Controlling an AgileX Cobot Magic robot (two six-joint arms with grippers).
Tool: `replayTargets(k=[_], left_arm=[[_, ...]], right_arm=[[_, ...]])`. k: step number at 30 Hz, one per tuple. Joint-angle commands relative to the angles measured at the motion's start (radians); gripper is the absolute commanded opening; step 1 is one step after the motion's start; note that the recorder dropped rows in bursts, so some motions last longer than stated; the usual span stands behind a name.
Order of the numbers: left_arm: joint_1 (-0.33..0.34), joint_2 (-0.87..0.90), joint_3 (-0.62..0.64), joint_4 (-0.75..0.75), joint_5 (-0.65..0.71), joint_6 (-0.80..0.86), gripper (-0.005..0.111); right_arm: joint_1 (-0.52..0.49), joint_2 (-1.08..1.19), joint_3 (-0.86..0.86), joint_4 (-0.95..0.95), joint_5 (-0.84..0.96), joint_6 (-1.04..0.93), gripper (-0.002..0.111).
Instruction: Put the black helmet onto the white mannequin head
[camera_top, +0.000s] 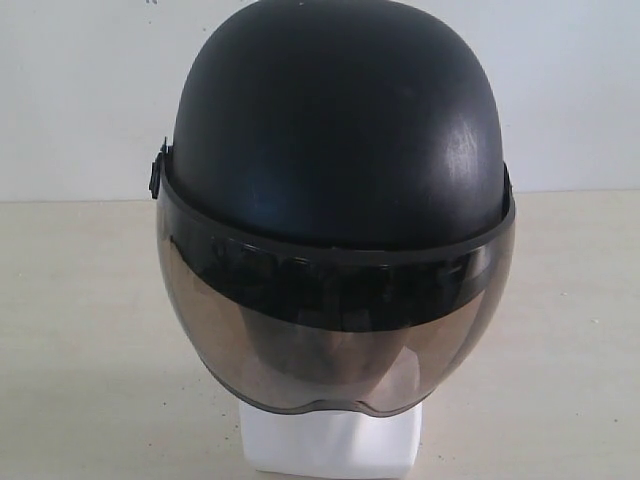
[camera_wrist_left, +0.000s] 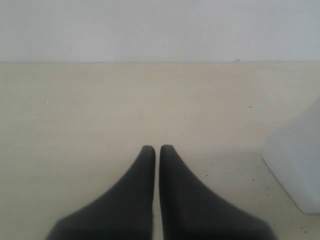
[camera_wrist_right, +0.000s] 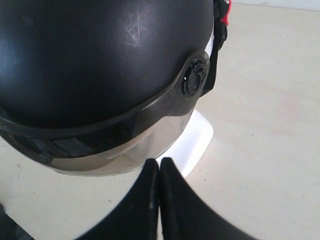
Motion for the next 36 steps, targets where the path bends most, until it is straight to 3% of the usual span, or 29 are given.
replayTargets(k=[1, 25, 31, 36], left_arm=[[-0.003, -0.002, 0.003, 0.000, 0.003, 0.007, 0.004], [-0.004, -0.002, 0.003, -0.002, 0.003, 0.007, 0.004], [-0.004, -0.002, 0.003, -0.002, 0.003, 0.007, 0.004], [-0.004, -0.002, 0.003, -0.002, 0.003, 0.007, 0.004]], right_arm=[[-0.001, -0.003, 0.000, 0.003, -0.003, -0.002, 0.000], [-0.001, -0.016, 0.000, -0.004, -0.009, -0.008, 0.000], [-0.001, -0.193, 0.005, -0.025, -0.080, -0.059, 0.000], [-0.001, -0.451, 0.149, -0.037, -0.313, -0.176, 0.000]])
